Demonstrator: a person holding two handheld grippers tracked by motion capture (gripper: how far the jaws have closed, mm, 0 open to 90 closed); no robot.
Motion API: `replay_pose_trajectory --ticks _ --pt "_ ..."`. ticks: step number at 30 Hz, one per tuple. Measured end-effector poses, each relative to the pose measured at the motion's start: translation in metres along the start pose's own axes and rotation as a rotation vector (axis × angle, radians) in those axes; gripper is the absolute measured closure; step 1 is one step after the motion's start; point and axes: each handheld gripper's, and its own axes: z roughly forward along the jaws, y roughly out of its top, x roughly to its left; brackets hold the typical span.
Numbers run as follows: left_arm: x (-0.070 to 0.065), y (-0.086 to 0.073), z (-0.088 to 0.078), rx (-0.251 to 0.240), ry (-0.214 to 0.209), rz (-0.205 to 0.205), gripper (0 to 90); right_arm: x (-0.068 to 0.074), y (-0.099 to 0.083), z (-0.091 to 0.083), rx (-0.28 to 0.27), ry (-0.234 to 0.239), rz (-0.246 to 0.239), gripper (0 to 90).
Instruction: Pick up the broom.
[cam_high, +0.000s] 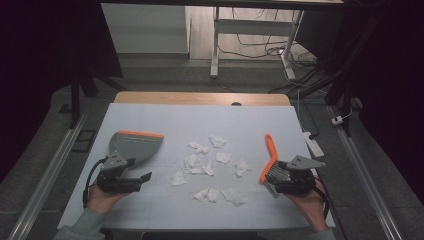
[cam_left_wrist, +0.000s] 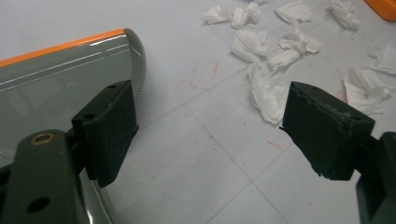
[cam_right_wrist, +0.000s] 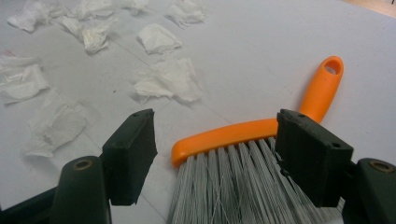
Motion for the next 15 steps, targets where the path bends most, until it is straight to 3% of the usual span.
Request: replay_pose_trajectory --ticks 2,7,11,15 --pt "0.0 -0.002 0.001 0.013 0.021 0.014 19.0 -0.001 0.001 0.0 0.0 -0.003 -0.015 29.3" --pt "0.0 0.0 0.002 0.018 0.029 0.015 19.1 -0.003 0.005 0.0 0.007 -0.007 0.021 29.8" --pt "-0.005 0.002 0.006 0.029 0.031 0.036 19.2 -0.002 0.016 0.0 0.061 -0.05 0.033 30.1" --pt "-0.005 0.002 0.008 0.036 0.031 0.052 19.4 -0.003 0.028 0.002 0.14 -0.059 0.088 29.7"
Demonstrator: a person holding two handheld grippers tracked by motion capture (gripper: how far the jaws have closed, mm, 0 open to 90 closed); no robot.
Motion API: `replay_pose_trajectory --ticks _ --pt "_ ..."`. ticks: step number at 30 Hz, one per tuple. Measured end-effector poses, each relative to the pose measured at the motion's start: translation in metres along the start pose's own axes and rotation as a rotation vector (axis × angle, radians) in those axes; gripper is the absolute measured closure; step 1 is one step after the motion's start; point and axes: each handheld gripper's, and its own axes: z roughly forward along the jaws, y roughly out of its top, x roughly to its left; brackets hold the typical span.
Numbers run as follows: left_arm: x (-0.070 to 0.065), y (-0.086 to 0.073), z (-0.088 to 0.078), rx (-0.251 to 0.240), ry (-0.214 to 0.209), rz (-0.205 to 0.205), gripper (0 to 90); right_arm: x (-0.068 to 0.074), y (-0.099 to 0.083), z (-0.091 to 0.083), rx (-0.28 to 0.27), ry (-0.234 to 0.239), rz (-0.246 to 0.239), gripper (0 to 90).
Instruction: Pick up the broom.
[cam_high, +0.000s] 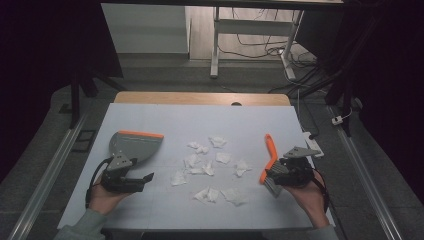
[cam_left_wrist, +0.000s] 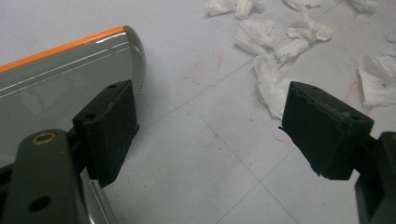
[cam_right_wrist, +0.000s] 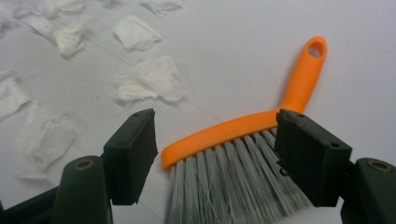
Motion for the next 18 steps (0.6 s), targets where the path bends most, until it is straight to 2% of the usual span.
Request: replay_pose_trajectory --ticks 5,8,11,14,18 --pt "-0.001 0.0 0.0 -0.006 0.0 0.009 19.6 0.0 0.021 0.008 0.122 -0.072 -0.014 28.8" --pt "-0.001 0.001 0.003 0.004 0.002 0.018 19.7 -0.005 0.035 0.016 0.169 -0.063 0.026 29.0" --pt "-0.002 0.001 0.005 0.014 0.008 0.024 19.8 -0.011 0.051 0.026 0.235 -0.095 0.041 30.2" --pt "-0.002 0.0 0.003 0.006 0.009 0.022 19.8 -0.021 0.063 0.038 0.293 -0.119 0.09 30.6" --pt "-0.001 -0.001 0.002 0.008 0.014 0.017 19.8 -0.033 0.071 0.055 0.365 -0.146 0.128 30.5"
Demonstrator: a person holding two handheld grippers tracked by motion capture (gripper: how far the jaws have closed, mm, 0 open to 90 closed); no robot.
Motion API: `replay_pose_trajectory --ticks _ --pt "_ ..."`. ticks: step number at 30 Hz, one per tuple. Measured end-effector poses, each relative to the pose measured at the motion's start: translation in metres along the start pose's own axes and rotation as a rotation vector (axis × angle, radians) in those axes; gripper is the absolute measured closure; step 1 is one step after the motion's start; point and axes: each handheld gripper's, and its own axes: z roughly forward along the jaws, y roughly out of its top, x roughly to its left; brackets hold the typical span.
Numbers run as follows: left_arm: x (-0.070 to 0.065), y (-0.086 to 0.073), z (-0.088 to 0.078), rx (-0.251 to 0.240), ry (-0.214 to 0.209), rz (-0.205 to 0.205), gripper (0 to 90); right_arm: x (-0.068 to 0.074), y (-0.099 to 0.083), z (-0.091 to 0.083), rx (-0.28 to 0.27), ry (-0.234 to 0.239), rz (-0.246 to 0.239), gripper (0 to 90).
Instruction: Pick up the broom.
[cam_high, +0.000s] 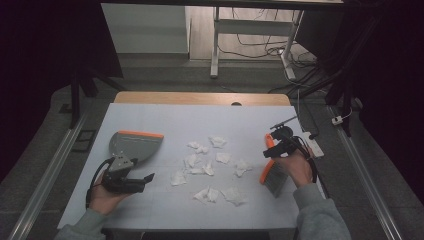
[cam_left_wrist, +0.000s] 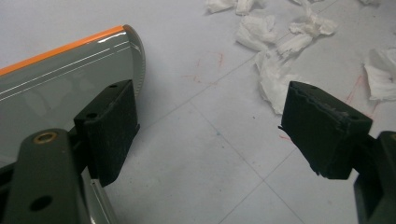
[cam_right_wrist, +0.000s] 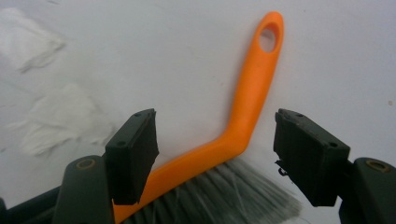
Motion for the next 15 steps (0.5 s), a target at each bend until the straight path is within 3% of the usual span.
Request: replay_pose_trajectory --ticks 8,15 --pt "-0.002 0.0 0.001 0.006 0.008 0.004 19.7 -0.017 0.012 0.027 0.125 -0.002 0.099 33.1" --pt "-0.004 0.0 0.002 0.01 0.013 0.019 19.7 -0.024 0.013 0.037 0.179 -0.013 0.147 35.6"
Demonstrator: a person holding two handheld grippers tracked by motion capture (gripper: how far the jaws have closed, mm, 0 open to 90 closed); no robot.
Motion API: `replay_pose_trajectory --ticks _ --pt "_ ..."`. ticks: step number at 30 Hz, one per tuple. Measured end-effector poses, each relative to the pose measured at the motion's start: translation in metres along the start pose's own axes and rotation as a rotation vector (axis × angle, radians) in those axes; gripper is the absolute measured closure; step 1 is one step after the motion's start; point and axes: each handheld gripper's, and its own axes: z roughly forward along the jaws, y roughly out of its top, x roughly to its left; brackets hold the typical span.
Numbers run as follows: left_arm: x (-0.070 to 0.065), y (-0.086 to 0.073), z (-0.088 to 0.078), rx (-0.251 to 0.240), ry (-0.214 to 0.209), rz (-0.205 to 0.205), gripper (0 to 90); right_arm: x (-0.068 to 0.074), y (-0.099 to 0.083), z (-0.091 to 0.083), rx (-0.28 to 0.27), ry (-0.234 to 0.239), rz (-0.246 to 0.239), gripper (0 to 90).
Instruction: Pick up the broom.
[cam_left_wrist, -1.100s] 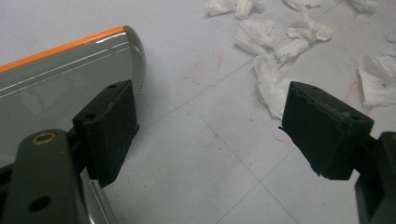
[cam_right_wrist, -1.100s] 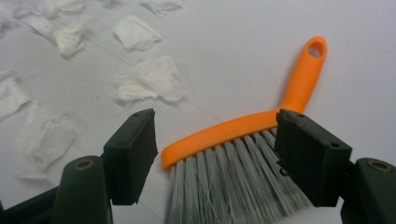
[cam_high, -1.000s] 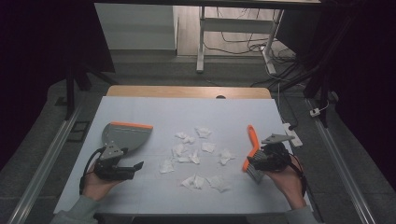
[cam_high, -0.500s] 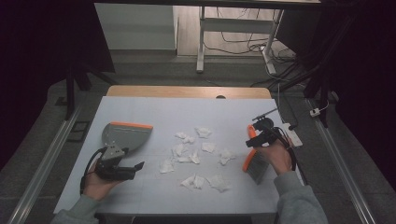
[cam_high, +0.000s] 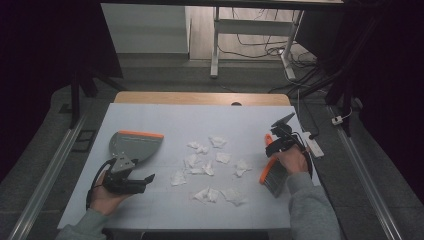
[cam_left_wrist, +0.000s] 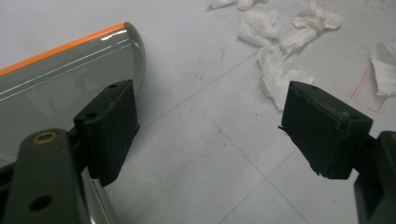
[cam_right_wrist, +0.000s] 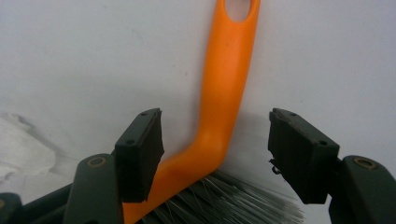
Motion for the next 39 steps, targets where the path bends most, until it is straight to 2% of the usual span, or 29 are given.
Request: replay_pose_trajectory --ticks 2,7,10,16,19,21,23,25,27,31,32,37,39 --pt "0.0 0.0 0.0 0.001 0.001 0.003 19.7 0.0 0.001 0.001 0.013 -0.003 0.003 35.9" --pt "-0.002 0.0 0.001 0.003 -0.002 0.005 19.6 0.005 0.003 0.01 0.058 -0.04 0.009 44.1" --pt "-0.002 0.0 0.001 0.004 0.0 0.005 19.6 0.008 0.005 0.016 0.103 -0.049 0.021 52.7" --pt "-0.003 0.0 0.001 0.006 -0.001 0.011 19.6 0.009 0.004 0.016 0.102 -0.024 0.082 66.9" --pt "-0.004 -0.001 0.002 0.009 0.003 0.014 19.6 0.01 0.003 0.016 0.098 -0.03 0.087 69.9" --pt "-0.004 -0.001 0.002 0.01 0.004 0.013 19.6 0.011 0.004 0.016 0.093 -0.036 0.065 70.8" --pt "-0.004 -0.001 0.002 0.01 0.006 0.015 19.6 0.01 0.003 0.015 0.086 -0.019 0.032 71.1" --pt "-0.004 -0.001 0.003 0.012 0.006 0.017 19.6 0.007 0.003 0.015 0.084 -0.002 0.027 71.1" --pt "-0.004 -0.001 0.004 0.015 0.006 0.016 19.6 -0.002 -0.001 0.012 0.073 0.05 0.013 71.2" --pt "-0.002 -0.002 0.004 0.017 0.01 0.011 19.5 -0.008 -0.004 0.005 0.053 0.077 -0.017 71.3" --pt "-0.002 -0.002 0.004 0.014 0.011 0.008 19.5 -0.011 -0.008 -0.002 0.033 0.104 -0.044 71.4" --pt "-0.002 -0.002 0.006 0.023 0.012 0.01 19.5 -0.019 -0.017 -0.022 -0.056 0.188 -0.068 71.4" --pt "-0.002 -0.002 0.006 0.021 0.013 0.005 19.5 -0.021 -0.019 -0.03 -0.092 0.22 -0.06 71.4"
